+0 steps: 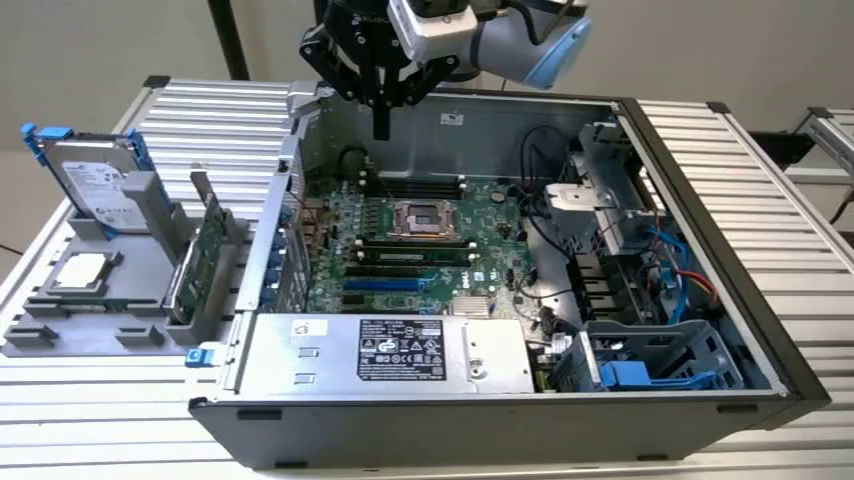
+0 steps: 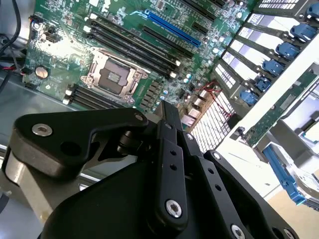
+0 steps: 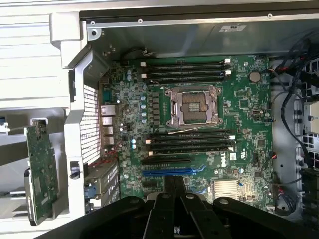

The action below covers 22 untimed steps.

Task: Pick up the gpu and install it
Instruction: 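Reach for the gpu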

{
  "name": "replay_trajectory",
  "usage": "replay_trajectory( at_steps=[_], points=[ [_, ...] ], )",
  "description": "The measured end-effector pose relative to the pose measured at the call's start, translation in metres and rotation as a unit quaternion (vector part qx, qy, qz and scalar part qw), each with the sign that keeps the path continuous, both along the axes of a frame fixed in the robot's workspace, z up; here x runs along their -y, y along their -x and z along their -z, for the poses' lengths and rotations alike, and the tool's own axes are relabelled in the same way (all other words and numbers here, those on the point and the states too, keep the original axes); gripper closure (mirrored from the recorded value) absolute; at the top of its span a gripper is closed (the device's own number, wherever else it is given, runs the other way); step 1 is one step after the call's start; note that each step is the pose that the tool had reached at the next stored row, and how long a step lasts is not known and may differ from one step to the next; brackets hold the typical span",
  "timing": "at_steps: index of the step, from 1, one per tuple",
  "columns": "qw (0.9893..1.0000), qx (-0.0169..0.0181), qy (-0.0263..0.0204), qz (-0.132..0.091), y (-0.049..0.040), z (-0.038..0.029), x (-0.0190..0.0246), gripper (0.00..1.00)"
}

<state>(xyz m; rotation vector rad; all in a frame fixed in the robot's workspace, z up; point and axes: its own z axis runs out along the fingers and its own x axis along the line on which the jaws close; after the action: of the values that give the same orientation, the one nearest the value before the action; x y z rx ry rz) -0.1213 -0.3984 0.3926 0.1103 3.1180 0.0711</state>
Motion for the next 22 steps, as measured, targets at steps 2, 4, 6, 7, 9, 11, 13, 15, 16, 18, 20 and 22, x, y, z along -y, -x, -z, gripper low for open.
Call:
replay_trajectory(
  at_steps=[2, 4, 6, 7, 9, 11, 13, 15, 16, 18, 20, 22],
  points=[
    [1.0, 0.0, 0.0, 0.0, 0.0003, 0.0, 0.0, 1.0],
    [1.0, 0.0, 0.0, 0.0, 0.0008, 0.0, 0.0, 1.0],
    [1.0, 0.0, 0.0, 0.0, 0.0021, 0.0, 0.0, 1.0],
    [1.0, 0.0, 0.0, 0.0, 0.0033, 0.0, 0.0, 1.0],
    [1.0, 0.0, 0.0, 0.0, 0.0058, 0.0, 0.0, 1.0],
    [1.0, 0.0, 0.0, 0.0, 0.0084, 0.0, 0.0, 1.0],
    [1.0, 0.0, 0.0, 0.0, 0.0108, 0.0, 0.0, 1.0],
    [1.0, 0.0, -0.0001, 0.0, 0.0131, 0.0, 0.0, 1.0],
    [1.0, 0.0, 0.0, 0.0, 0.0145, 0.0, 0.0, 1.0],
    [1.0, 0.0, 0.0, 0.0, 0.0169, 0.0, 0.0, 1.0],
    [1.0, 0.0, 0.0, 0.0, 0.0194, 0.0, 0.0, 1.0],
    [1.0, 0.0, 0.0, 0.0, 0.0219, 0.0, 0.0, 1.0]
  ],
)
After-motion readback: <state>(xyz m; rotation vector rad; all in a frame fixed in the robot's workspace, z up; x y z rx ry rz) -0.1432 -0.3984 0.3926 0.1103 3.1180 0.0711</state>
